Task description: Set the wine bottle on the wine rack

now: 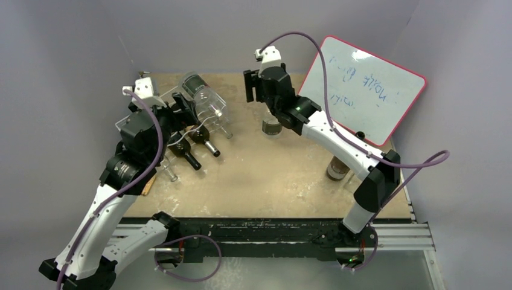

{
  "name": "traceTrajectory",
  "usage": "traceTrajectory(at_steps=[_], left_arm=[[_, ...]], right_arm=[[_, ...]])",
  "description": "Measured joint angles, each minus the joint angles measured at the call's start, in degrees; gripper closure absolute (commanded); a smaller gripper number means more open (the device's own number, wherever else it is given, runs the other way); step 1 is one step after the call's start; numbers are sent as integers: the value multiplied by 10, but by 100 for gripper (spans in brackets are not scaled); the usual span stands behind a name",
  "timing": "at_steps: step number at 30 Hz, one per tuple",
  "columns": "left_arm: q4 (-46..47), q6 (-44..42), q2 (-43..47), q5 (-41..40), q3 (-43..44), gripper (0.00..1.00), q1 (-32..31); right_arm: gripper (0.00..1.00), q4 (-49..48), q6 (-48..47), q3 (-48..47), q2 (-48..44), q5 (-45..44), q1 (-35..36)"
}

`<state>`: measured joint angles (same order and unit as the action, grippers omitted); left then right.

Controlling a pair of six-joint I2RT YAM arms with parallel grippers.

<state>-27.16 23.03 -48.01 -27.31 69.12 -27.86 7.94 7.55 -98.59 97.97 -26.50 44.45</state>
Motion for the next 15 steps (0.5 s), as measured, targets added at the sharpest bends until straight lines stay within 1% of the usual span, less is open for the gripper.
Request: traceTrajectory(at_steps=[4, 7, 13, 15], left_arm=[[19, 6, -9, 19, -33, 8, 0], [36, 17, -28, 32, -45, 8, 0], [58, 31, -69, 58, -53, 8, 0], [65, 33, -74, 63, -54, 8, 0]], right_arm=[[22, 24, 33, 70, -35, -26, -21], [23, 39, 60, 102, -52, -32, -36], [27, 50, 79, 121, -55, -22, -64], [32, 50, 79, 121, -51, -8, -73]])
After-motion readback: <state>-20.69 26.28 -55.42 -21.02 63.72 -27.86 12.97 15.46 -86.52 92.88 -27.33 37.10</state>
